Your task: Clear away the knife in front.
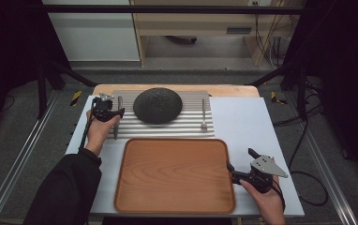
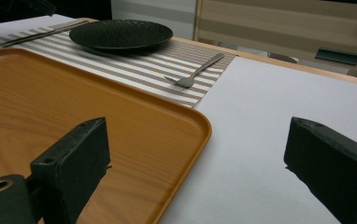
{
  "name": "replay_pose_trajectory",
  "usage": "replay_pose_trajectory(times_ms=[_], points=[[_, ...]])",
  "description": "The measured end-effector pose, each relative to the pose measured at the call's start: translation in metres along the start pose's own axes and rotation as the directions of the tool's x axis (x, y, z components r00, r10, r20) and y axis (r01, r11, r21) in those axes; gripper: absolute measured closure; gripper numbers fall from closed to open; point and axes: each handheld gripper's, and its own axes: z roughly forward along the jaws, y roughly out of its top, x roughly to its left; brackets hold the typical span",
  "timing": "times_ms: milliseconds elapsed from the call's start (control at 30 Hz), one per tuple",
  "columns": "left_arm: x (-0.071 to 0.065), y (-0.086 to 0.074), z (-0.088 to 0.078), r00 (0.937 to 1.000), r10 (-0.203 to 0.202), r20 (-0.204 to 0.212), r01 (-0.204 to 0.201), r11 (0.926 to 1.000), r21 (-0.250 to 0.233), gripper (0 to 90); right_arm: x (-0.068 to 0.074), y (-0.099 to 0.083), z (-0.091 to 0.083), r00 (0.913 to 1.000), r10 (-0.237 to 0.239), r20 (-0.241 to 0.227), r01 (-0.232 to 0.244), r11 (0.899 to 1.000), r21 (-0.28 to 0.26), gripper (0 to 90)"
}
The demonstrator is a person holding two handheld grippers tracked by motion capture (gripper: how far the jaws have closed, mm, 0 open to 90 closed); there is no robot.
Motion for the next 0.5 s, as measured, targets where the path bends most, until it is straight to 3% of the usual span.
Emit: replay_pose_trajectory(times_ms=[233,500], points=[[0.003,-0.011,0.016,0.9986,-0.046,-0.027,0.046,0.9989,0.005,55.8,0.0,0.0,0.0,1.0,-0.003,-0.004,0.003,1.0,0.006,7.0],[0.006,-0.018,0.023,0.9966,-0.082,-0.003,0.082,0.9964,0.022,60.7,0.0,-0.001,0.001,1.0,-0.004,-0.004,0.004,1.0,0.014,7.1]])
